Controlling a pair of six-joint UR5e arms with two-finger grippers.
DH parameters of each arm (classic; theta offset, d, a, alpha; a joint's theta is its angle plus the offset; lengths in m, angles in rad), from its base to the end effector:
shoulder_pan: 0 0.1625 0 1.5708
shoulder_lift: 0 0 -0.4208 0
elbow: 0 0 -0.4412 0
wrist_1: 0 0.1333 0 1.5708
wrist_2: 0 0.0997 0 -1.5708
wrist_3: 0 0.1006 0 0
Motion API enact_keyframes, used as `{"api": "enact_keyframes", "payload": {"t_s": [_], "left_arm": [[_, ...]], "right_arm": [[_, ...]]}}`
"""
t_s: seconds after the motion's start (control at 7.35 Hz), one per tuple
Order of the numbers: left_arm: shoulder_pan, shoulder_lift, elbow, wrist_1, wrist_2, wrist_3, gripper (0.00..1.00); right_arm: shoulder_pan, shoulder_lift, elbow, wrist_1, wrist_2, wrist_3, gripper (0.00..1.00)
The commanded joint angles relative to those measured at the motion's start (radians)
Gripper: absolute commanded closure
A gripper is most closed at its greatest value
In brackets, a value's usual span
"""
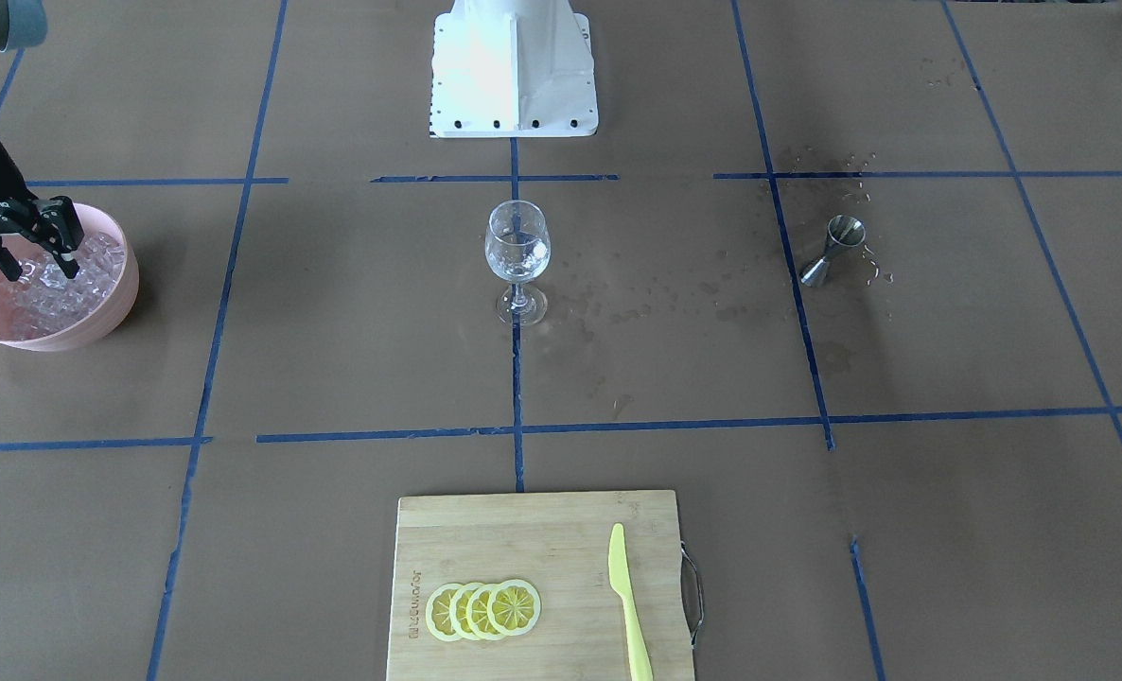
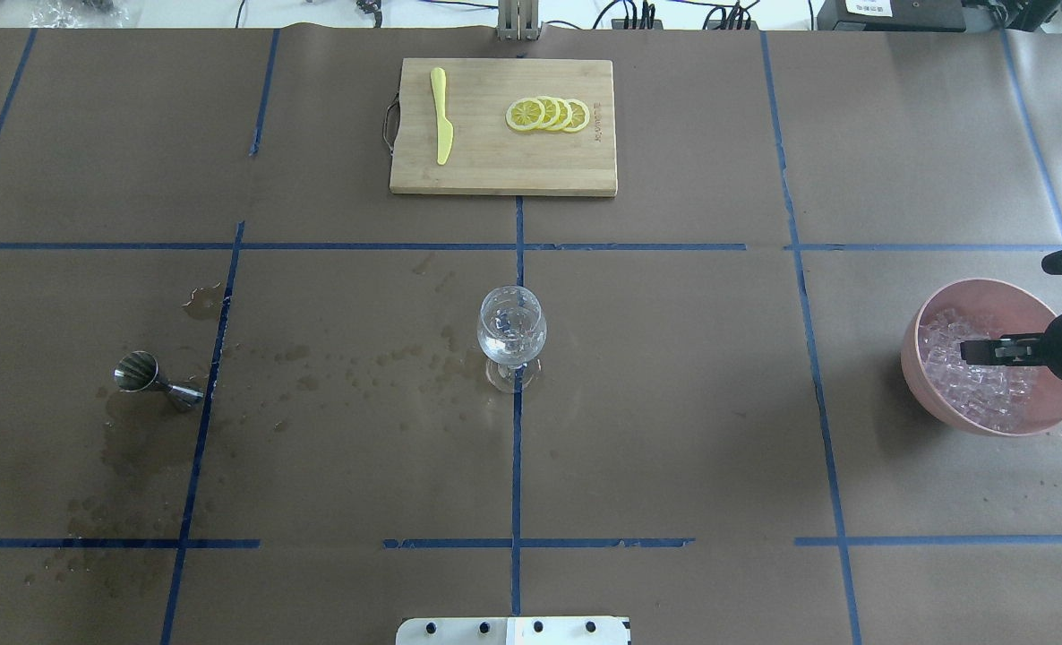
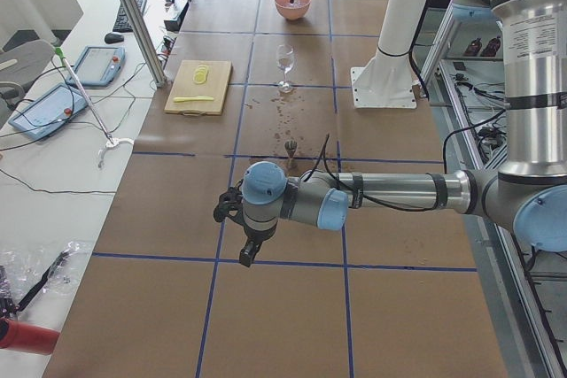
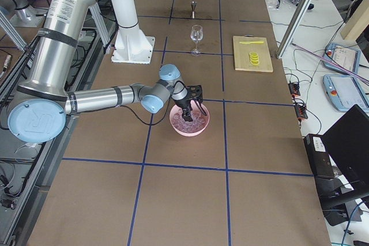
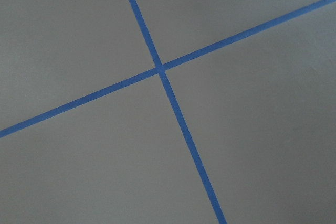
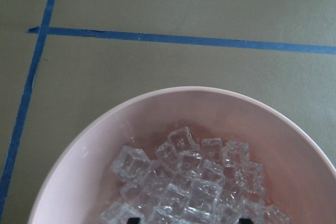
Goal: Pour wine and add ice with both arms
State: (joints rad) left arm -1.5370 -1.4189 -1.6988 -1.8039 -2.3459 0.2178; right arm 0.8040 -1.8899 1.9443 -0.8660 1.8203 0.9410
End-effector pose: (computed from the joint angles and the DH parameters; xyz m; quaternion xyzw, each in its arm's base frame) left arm -0.0463 -0.4917 0.6386 0.1308 0.3654 0.1547 0.9085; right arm -0.2327 -0.3978 0.5402 0.1545 -0.3531 0.0342 0.9221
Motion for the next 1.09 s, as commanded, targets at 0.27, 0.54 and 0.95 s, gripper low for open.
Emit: {"api": "enact_keyframes", "payload": {"t_s": [0.27, 0.54, 0.95], "left_arm": [[0.0, 0.002, 0.001, 0.0, 0.0, 0.0, 0.0], [-0.002, 0.002, 0.001, -0.002, 0.0, 0.0, 0.0], [-0.002, 0.002, 0.001, -0.003, -0.001, 0.0, 0.0]], "right_arm": [[-0.037, 0.0, -0.008, -0.001, -0.033, -0.001, 0.86], [-0.031, 0.0, 0.001, -0.001, -0.035, -0.011, 1.0], [0.042, 0.012, 0.137, -0.048, 0.032, -0.018, 1.0]]}}
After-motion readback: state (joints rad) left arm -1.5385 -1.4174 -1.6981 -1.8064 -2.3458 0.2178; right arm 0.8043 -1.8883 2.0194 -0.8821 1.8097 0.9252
